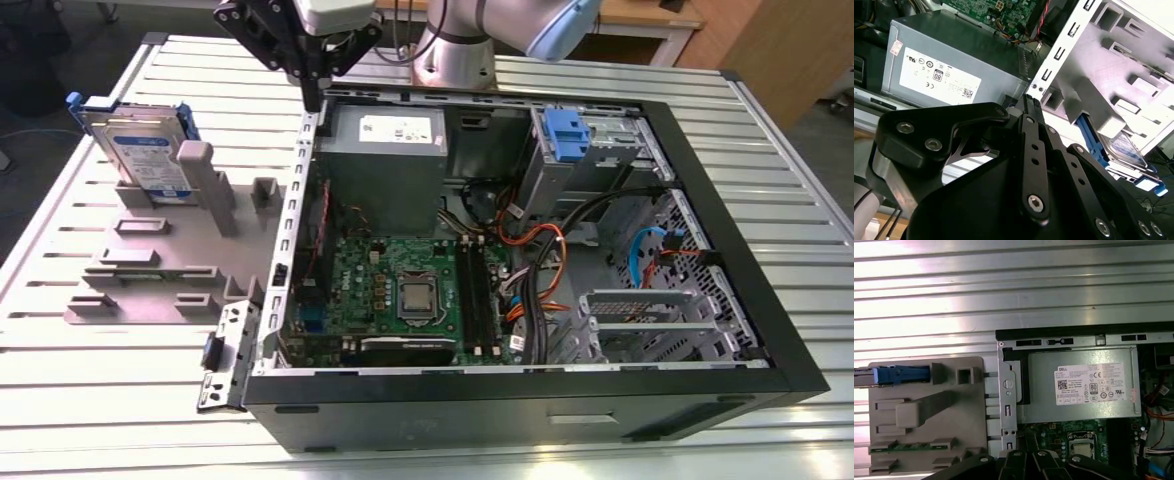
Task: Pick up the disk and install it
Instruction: 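Reach for the disk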
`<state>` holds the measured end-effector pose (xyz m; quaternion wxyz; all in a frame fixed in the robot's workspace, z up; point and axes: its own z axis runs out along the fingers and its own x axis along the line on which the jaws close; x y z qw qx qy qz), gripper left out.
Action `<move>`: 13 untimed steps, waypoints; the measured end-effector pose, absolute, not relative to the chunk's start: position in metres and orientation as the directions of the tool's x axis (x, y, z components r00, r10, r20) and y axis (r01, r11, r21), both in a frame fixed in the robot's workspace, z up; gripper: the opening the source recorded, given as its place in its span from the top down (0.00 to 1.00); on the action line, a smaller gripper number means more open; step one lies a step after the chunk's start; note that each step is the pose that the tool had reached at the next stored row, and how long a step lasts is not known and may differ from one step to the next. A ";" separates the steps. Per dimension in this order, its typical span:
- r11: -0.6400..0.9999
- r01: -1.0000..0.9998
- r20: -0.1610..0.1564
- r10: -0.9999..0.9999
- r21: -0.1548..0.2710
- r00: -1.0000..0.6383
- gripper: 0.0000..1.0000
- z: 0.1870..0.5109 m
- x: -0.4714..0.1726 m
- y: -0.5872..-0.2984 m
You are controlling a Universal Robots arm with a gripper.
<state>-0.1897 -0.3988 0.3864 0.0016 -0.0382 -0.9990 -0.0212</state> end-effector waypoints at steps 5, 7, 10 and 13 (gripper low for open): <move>0.996 0.076 0.005 0.076 0.042 -0.997 0.89 0.386 -0.193 -0.399; 0.996 0.076 0.005 0.076 0.042 -0.997 0.89 0.386 -0.194 -0.399; 0.996 0.076 0.005 0.076 0.042 -0.997 0.89 0.386 -0.195 -0.399; 0.996 0.076 0.005 0.076 0.042 -0.997 0.89 0.386 -0.197 -0.399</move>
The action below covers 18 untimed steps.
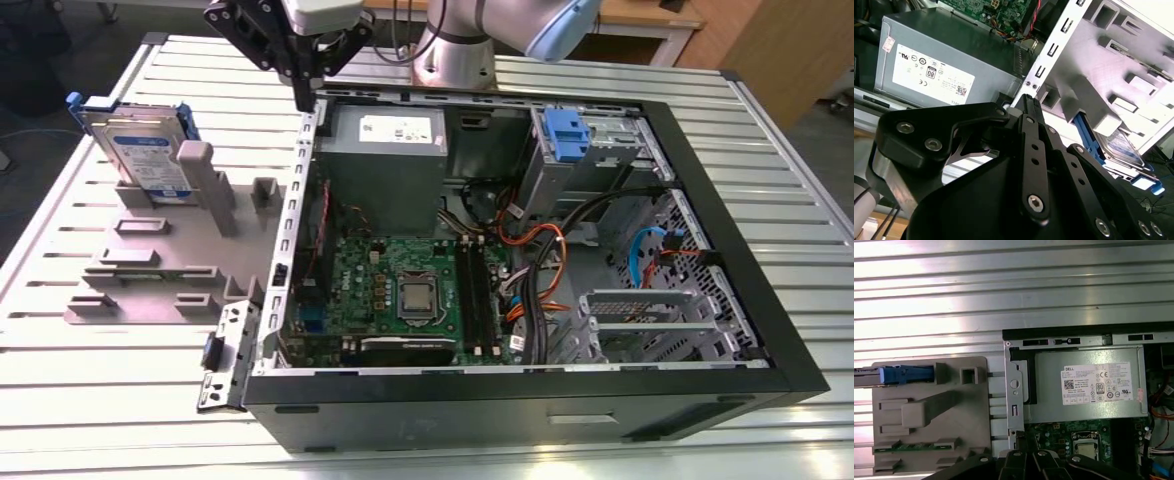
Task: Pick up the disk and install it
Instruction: 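Reach for the disk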
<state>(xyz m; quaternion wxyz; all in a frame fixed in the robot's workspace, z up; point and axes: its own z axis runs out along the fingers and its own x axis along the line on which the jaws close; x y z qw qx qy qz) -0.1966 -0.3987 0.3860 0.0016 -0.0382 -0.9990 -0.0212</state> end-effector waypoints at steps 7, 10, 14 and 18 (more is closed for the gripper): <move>0.996 0.076 0.005 0.076 0.042 -0.997 0.89 0.386 -0.200 -0.398; 0.996 0.076 0.005 0.076 0.042 -0.997 0.89 0.386 -0.202 -0.398; 0.996 0.076 0.005 0.076 0.042 -0.997 0.89 0.386 -0.205 -0.395; 0.996 0.076 0.005 0.076 0.042 -0.997 0.89 0.386 -0.207 -0.392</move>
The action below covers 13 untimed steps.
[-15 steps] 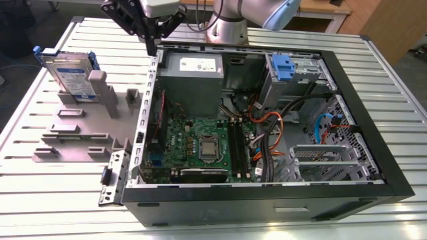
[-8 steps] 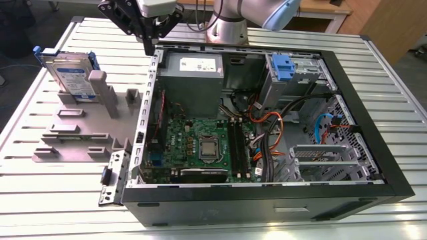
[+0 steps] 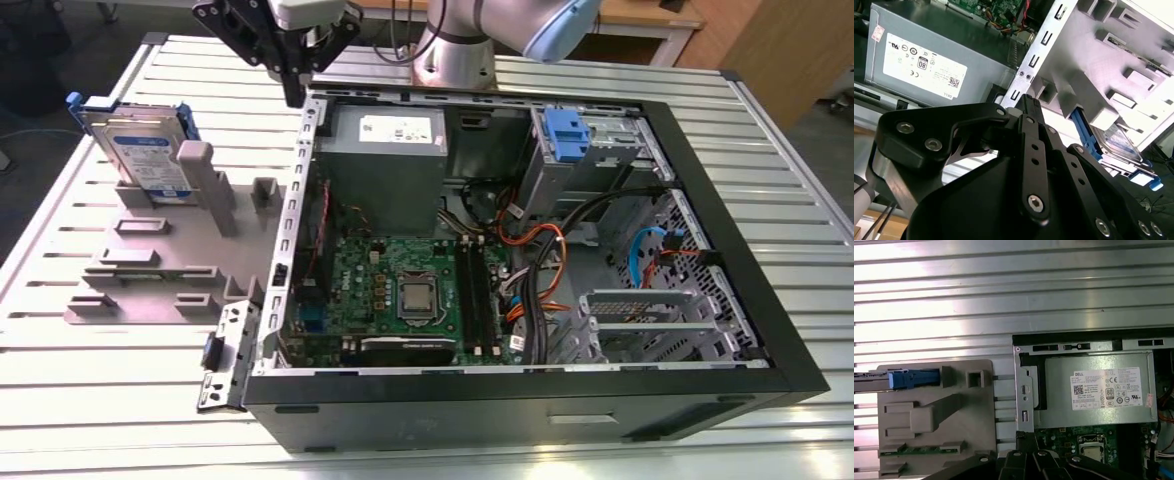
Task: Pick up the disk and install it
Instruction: 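Reach for the disk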
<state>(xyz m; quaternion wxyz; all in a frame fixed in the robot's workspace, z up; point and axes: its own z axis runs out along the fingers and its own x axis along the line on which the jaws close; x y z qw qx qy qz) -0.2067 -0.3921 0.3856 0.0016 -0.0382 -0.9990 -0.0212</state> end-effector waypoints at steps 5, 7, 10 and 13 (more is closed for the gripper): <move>0.996 0.076 0.005 0.076 0.042 -0.997 0.89 0.385 -0.212 -0.390; 0.996 0.076 0.005 0.076 0.042 -0.997 0.89 0.385 -0.215 -0.390; 0.996 0.076 0.005 0.076 0.042 -0.997 0.89 0.385 -0.219 -0.388; 0.996 0.076 0.005 0.076 0.042 -0.997 0.89 0.385 -0.223 -0.387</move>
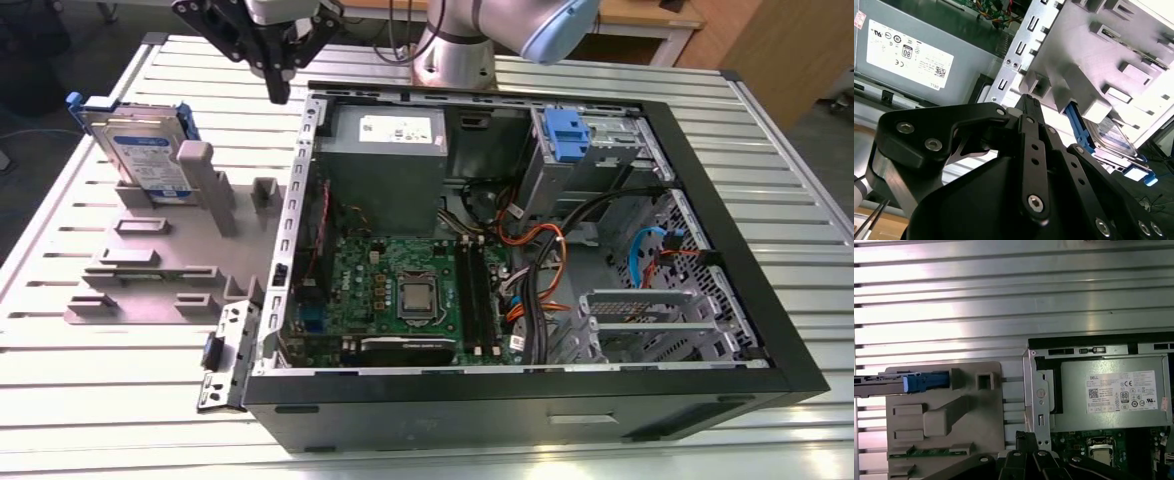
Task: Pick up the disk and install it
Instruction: 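Reach for the disk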
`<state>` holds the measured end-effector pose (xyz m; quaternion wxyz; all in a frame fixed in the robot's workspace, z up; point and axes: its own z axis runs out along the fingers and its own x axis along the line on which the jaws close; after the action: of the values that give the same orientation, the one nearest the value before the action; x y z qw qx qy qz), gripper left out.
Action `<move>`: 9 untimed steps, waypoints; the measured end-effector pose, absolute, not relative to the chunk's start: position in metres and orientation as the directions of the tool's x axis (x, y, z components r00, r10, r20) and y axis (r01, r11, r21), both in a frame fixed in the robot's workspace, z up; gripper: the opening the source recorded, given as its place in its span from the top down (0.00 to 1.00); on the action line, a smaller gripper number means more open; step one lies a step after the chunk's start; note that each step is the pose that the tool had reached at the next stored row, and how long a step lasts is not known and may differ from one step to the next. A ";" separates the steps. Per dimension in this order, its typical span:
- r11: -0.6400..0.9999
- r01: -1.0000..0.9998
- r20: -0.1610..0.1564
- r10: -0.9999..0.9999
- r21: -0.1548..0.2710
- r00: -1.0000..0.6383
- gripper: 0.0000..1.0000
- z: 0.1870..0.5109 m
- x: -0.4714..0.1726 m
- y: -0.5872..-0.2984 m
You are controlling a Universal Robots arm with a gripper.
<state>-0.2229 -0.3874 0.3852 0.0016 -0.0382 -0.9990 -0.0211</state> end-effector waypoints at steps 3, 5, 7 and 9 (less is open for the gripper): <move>0.996 0.076 0.005 0.076 0.042 -0.997 0.89 0.385 -0.227 -0.387; 0.996 0.076 0.005 0.076 0.042 -0.997 0.89 0.385 -0.229 -0.386; 0.996 0.076 0.005 0.076 0.042 -0.997 0.89 0.385 -0.229 -0.386; 0.996 0.076 0.005 0.076 0.042 -0.997 0.89 0.385 -0.229 -0.386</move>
<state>-0.2293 -0.3863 0.3851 0.0016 -0.0382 -0.9990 -0.0212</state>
